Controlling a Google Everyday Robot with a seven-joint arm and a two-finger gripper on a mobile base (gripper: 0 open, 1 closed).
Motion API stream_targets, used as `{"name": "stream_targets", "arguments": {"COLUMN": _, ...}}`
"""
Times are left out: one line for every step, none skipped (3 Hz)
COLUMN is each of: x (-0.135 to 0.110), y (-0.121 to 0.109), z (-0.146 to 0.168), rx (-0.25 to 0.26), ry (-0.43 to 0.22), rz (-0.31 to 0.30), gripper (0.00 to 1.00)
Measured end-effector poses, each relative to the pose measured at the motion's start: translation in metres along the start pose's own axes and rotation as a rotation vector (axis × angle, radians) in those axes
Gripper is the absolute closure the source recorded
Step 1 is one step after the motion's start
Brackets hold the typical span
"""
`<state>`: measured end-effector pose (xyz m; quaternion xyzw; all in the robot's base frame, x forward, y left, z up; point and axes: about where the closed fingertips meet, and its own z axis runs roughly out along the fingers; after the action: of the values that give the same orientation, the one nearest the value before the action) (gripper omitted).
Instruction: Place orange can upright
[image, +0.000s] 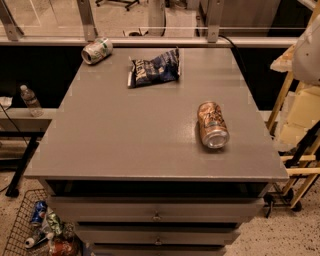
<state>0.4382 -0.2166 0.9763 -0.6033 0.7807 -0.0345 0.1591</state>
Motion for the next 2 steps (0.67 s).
{"name": "stream_targets", "arguments": {"x": -0.001, "y": 0.000, "z": 0.000, "rx": 0.000, "ry": 0.001, "rz": 0.003, "gripper": 0.00}}
{"name": "stream_targets", "arguments": {"x": -0.015, "y": -0.006, "z": 0.004, "rx": -0.014, "ry": 0.022, "rz": 0.071, "gripper": 0.00}}
